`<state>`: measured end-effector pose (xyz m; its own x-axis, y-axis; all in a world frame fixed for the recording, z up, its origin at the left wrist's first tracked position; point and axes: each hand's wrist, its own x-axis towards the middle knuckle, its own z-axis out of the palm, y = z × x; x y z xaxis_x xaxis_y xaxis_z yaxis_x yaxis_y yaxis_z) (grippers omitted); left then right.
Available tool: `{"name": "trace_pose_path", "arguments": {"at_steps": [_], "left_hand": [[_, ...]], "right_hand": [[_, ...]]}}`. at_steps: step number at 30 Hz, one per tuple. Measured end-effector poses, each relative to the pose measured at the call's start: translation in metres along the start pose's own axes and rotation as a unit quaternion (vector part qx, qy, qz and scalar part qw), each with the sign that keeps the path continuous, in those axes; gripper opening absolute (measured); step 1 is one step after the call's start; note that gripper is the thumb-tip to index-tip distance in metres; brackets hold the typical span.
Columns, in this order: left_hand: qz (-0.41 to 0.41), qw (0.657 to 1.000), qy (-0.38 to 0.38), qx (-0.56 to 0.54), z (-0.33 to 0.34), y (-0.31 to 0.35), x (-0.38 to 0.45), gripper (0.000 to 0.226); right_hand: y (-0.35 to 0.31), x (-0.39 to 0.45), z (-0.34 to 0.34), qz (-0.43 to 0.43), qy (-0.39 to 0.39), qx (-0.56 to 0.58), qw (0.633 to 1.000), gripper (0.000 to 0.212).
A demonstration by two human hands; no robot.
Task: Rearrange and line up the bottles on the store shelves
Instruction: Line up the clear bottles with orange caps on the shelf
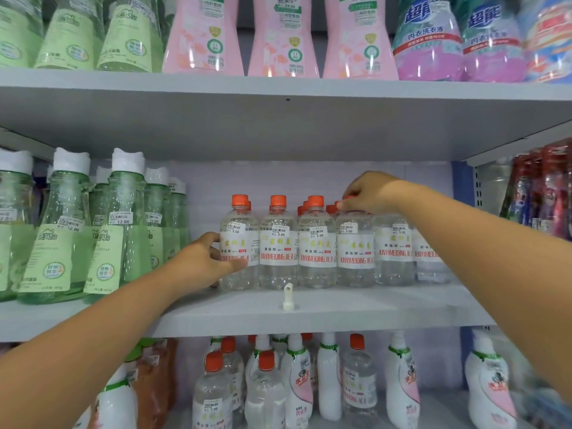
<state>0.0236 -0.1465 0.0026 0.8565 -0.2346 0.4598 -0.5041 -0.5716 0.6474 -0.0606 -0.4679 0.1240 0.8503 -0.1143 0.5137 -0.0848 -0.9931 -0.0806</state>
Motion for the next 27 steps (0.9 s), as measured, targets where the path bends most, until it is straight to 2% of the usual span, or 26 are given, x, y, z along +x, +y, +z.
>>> {"name": "trace_pose_path", "arguments": {"at_steps": [4, 11, 16, 19, 21, 22, 24, 27], "left_hand": [[-0.006, 1.0, 0.001, 0.002, 0.001, 0.002, -0.003, 0.07], [-0.015, 1.0, 0.001, 0.007, 0.002, 0.006, -0.006, 0.076], [-0.024, 0.999, -0.001, 0.042, 0.0, 0.01, -0.011, 0.079], [-0.061, 0.998, 0.003, 0.025, -0.003, 0.02, -0.025, 0.098], [-0.099, 0.994, 0.029, -0.04, -0.005, 0.028, -0.046, 0.124], [-0.09, 0.993, 0.046, -0.059, -0.007, 0.032, -0.063, 0.128], [-0.009, 0.987, 0.105, -0.12, -0.006, 0.037, -0.115, 0.108], [0.09, 0.931, 0.196, -0.296, 0.019, 0.02, -0.195, 0.064]], "right_hand": [[0.006, 0.003, 0.007, -0.005, 0.016, 0.044, 0.999, 0.033], [0.007, 0.003, 0.005, -0.014, 0.004, 0.026, 1.0, 0.03], [0.002, -0.007, 0.018, 0.003, 0.034, 0.031, 0.999, 0.046], [-0.009, -0.032, 0.03, 0.034, 0.106, 0.102, 0.989, 0.061], [-0.019, -0.067, 0.035, 0.04, 0.157, 0.219, 0.962, 0.069], [-0.024, -0.092, 0.038, 0.041, 0.164, 0.284, 0.944, 0.071], [-0.035, -0.157, 0.048, 0.021, 0.16, 0.419, 0.894, 0.069], [-0.056, -0.256, 0.089, -0.057, 0.132, 0.573, 0.807, 0.063]]}}
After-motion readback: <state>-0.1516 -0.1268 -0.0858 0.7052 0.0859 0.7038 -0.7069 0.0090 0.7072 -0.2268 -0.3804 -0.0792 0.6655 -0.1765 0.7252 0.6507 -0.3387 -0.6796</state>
